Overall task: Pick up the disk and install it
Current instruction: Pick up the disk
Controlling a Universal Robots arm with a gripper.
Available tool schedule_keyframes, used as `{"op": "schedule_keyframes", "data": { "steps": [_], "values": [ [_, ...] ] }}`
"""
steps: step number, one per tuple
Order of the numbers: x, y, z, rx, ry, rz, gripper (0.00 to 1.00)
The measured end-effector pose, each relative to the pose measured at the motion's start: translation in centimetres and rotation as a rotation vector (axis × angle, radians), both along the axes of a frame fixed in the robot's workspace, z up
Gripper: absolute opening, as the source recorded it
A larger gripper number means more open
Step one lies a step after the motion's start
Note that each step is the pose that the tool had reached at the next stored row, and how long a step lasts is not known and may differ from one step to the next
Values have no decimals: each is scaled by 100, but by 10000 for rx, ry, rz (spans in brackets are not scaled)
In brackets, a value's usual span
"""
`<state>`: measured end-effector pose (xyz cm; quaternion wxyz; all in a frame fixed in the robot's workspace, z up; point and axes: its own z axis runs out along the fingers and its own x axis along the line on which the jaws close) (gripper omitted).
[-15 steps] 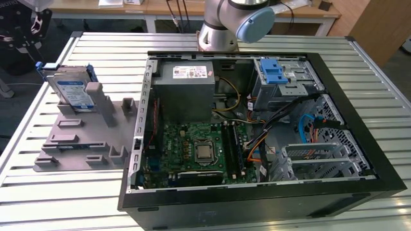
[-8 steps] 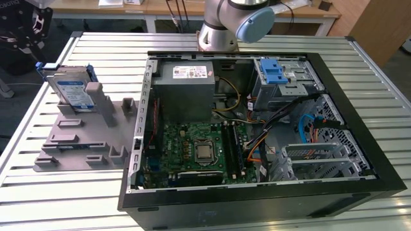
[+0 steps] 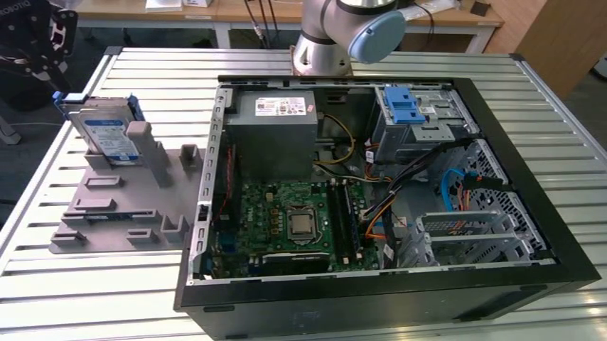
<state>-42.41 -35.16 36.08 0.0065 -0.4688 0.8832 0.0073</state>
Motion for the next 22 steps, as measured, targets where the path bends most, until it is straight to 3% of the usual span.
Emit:
{"op": "schedule_keyframes", "data": {
  "steps": [19, 21, 22],
  "values": [
    [0, 3, -74, 5, 2, 3356, 11],
    [1, 44, -82, 3, -3, 3446, 11],
    [0, 79, -86, -1, -6, 3458, 17]
  ]
}}
